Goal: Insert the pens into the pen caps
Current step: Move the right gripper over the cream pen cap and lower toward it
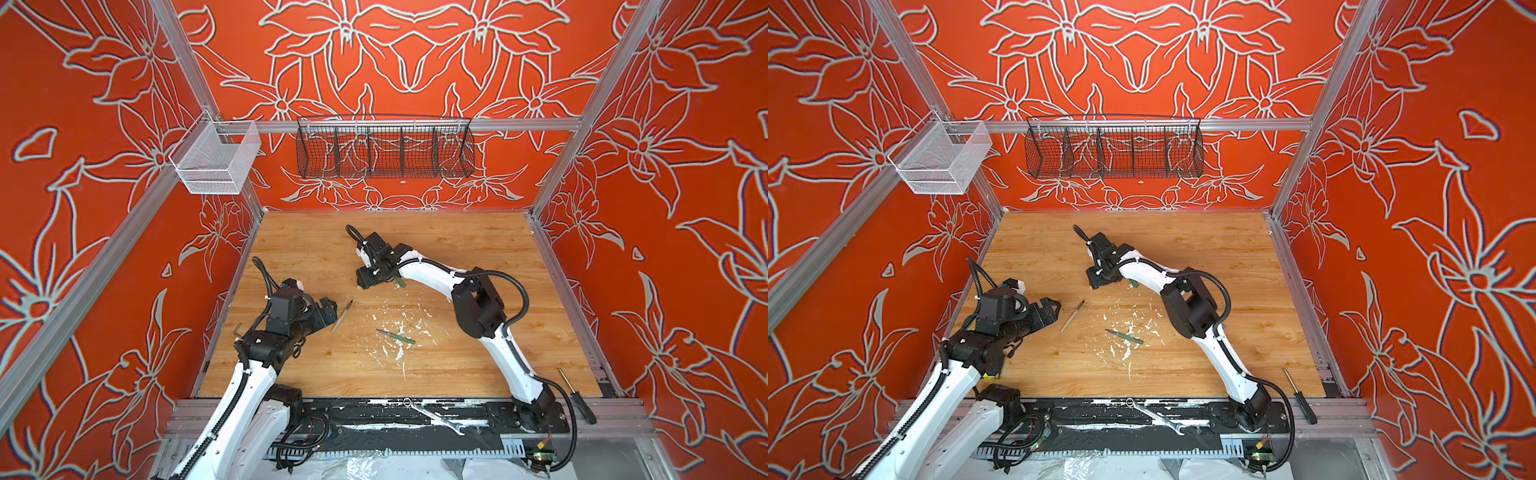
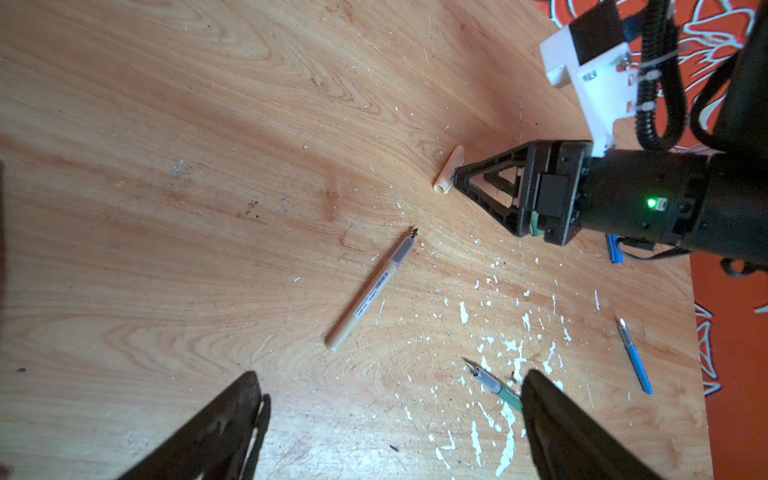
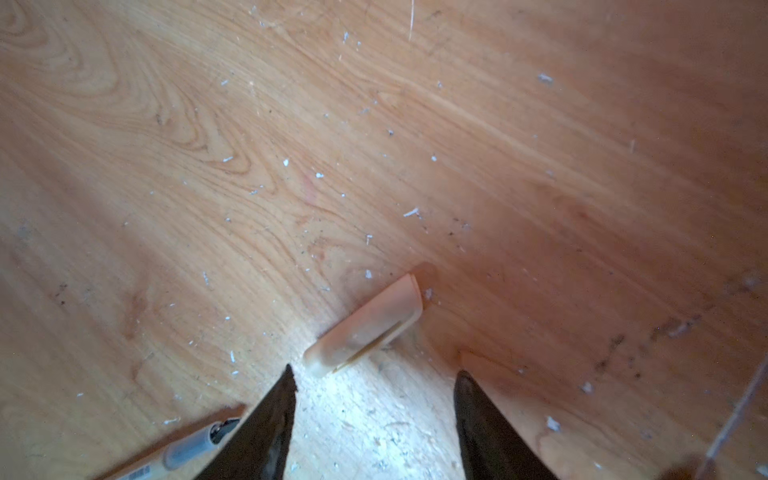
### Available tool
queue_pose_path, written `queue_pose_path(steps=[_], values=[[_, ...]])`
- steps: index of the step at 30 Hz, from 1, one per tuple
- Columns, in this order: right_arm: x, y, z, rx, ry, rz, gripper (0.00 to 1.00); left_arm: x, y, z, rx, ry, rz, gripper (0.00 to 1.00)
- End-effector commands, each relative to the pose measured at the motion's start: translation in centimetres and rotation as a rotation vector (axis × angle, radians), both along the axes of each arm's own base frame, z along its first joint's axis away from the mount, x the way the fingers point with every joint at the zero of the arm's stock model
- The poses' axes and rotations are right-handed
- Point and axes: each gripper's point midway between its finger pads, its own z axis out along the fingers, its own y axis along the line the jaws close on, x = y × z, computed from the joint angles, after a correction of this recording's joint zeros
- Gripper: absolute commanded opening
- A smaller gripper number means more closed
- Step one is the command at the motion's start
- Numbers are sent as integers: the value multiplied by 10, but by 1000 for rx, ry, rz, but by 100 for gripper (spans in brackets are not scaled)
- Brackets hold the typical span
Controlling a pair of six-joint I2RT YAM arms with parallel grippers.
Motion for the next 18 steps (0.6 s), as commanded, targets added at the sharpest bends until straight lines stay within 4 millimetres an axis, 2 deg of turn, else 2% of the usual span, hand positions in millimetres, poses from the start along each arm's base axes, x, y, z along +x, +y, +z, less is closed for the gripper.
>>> queue_pose_path(steps=[1, 10, 18], values=[[-3, 6, -8, -96, -16, 0, 62, -4, 3, -3, 7, 15, 18, 97], [6, -9, -19, -238, -82, -15, 62, -7, 7, 2, 21, -14, 30, 97], [5, -22, -15, -303, -98, -4, 62, -8, 10, 5, 35, -31, 33, 97]])
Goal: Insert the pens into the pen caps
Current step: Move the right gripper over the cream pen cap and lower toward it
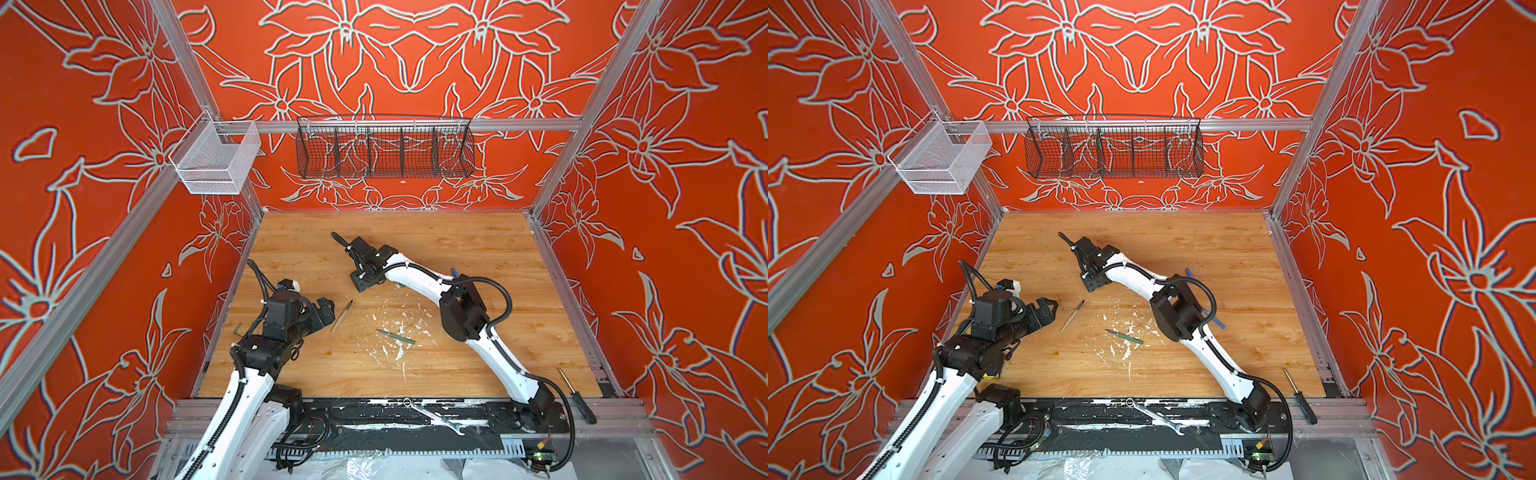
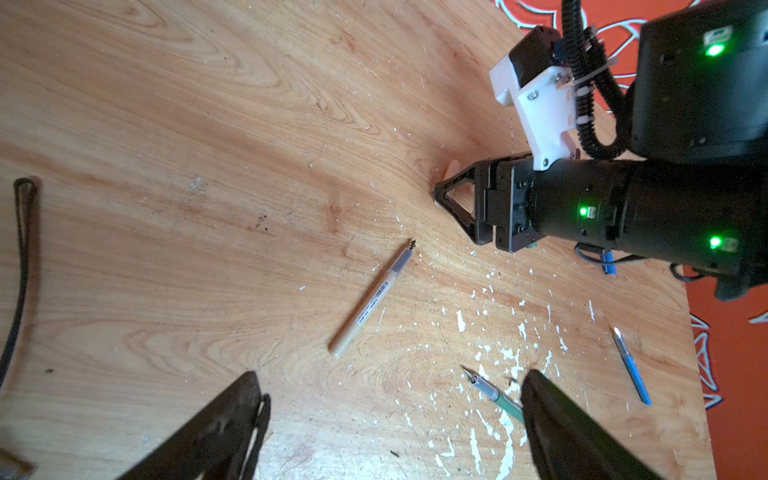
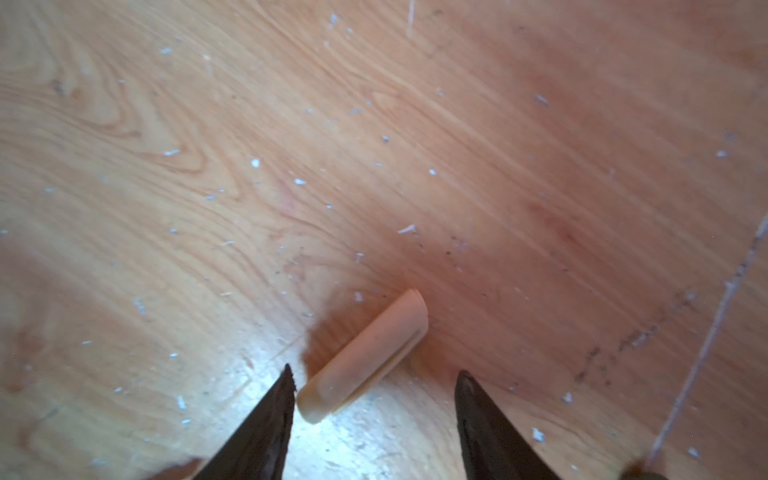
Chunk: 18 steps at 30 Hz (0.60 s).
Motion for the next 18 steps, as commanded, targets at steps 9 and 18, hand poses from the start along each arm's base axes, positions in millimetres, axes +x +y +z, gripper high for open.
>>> queue_pose_path(steps=[9, 18], values=[[-22, -11, 21, 41, 98, 52, 59, -7, 3, -8, 17, 26, 6, 97], [-2, -13, 36, -36, -6, -36, 51, -6, 5, -9, 24, 22, 13, 97]])
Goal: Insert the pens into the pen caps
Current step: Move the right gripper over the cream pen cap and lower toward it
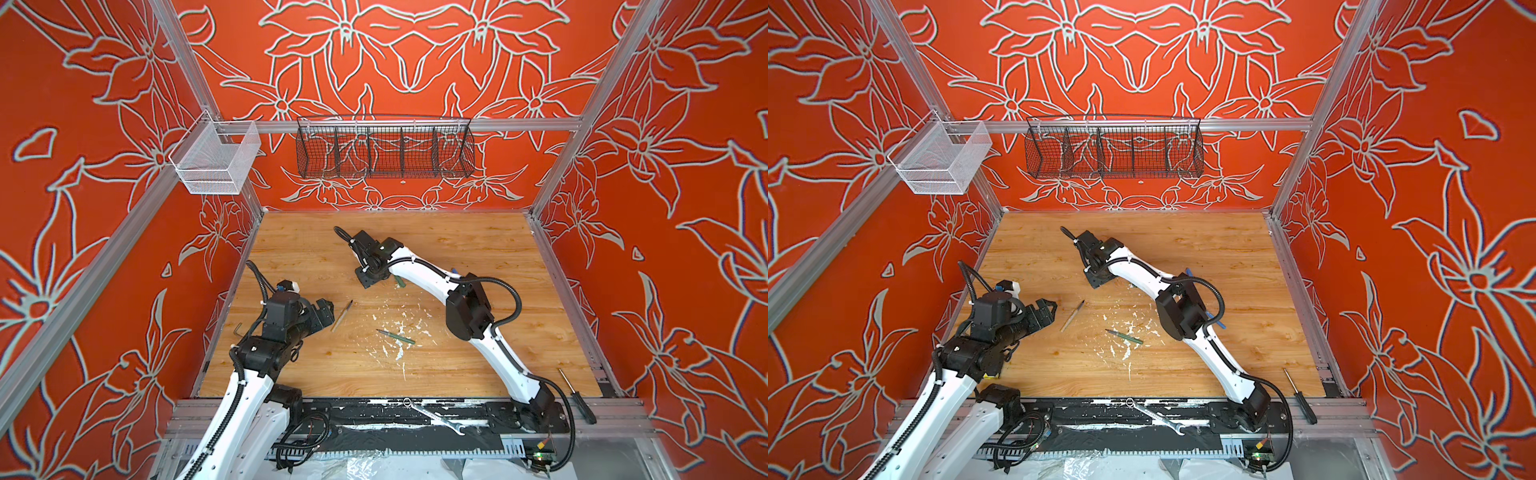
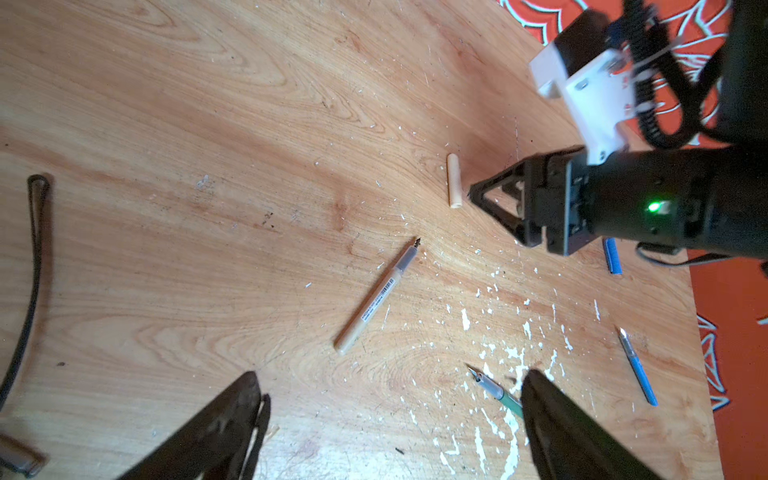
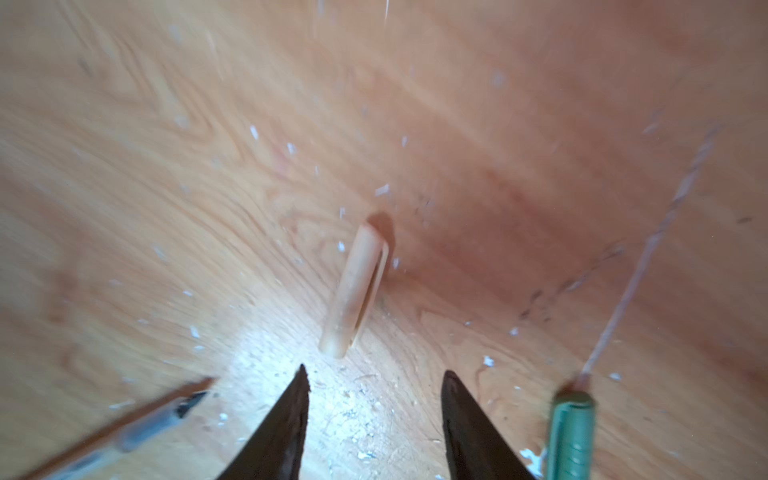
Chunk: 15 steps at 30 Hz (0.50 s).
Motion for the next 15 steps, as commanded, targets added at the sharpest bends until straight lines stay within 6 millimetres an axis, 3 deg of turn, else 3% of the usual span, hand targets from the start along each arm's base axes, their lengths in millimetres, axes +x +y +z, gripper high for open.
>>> queue_pose_path(steps=[1, 7, 15], values=[[1, 2, -5, -33, -23, -43, 50, -2, 3, -6, 17, 11, 10, 97], [20, 14, -19, 0, -89, -94, 50, 0, 0, -9, 6, 19, -4, 97], [26, 26, -42, 18, -78, -90, 50, 0, 0, -11, 14, 32, -9, 97]])
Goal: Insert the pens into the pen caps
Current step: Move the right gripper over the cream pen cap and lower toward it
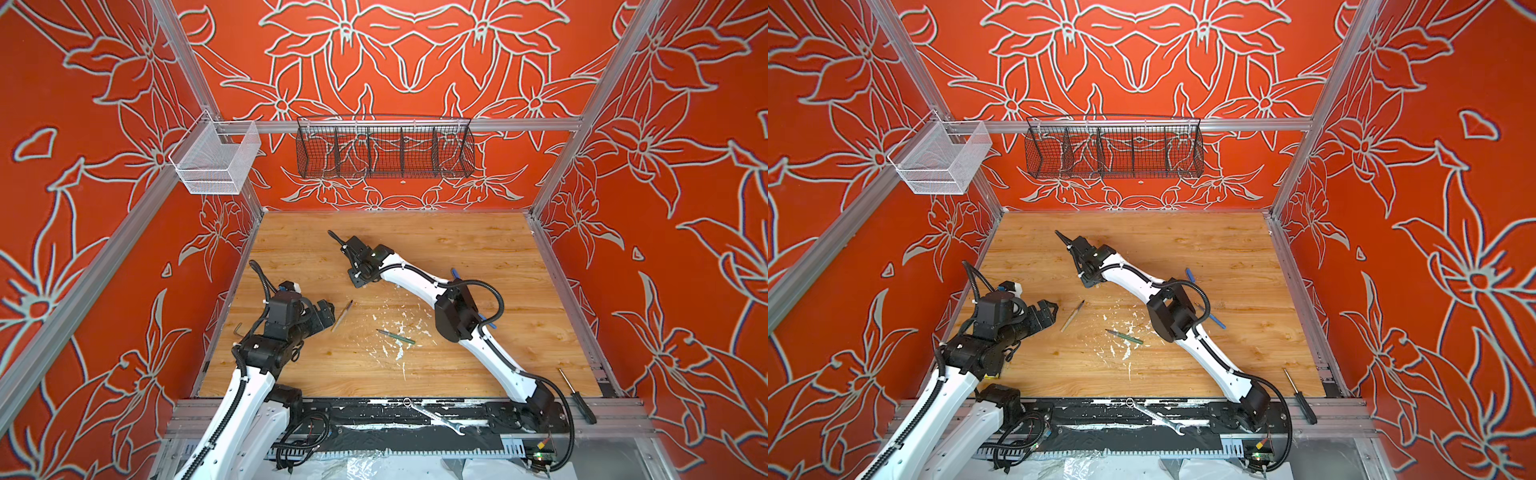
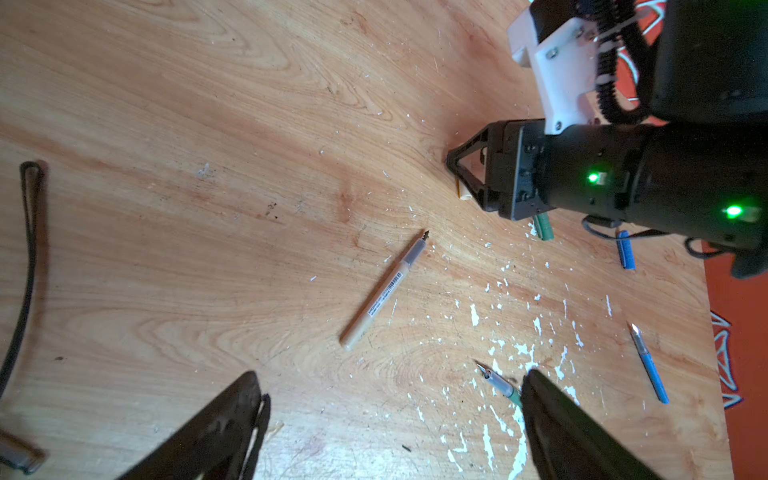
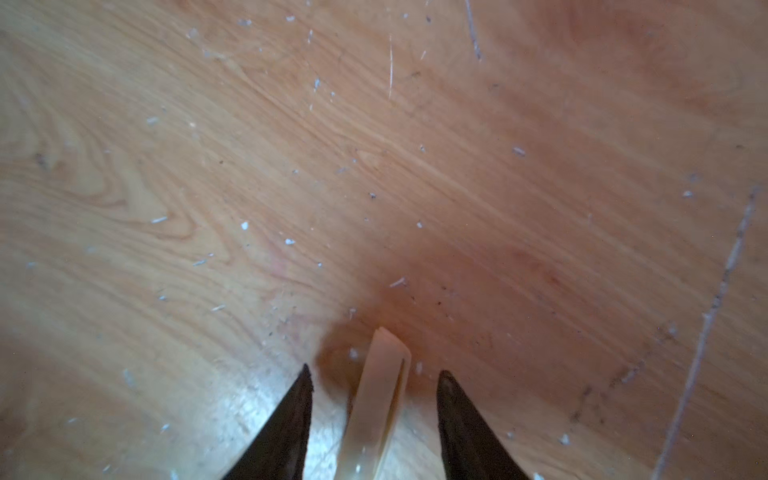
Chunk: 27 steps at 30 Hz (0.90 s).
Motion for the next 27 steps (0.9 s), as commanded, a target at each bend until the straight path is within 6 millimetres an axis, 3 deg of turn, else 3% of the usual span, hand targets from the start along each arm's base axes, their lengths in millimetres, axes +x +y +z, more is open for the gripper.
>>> queue_pose_path(steps=[1, 8, 16, 22, 27], values=[[5, 5, 0, 10, -22, -24, 50, -1, 1, -2, 11, 1, -5, 97], [4, 0, -14, -12, -6, -26, 48, -1, 1, -2, 15, -2, -2, 97], [-11, -4, -6, -4, 34, -5, 29, -2, 2, -3, 16, 1, -1, 97], [-24, -21, -3, -40, 52, -4, 14, -3, 2, -3, 17, 2, -2, 97], [-39, -37, -3, -77, 85, -4, 7, -3, 2, -4, 17, 3, -3, 97]])
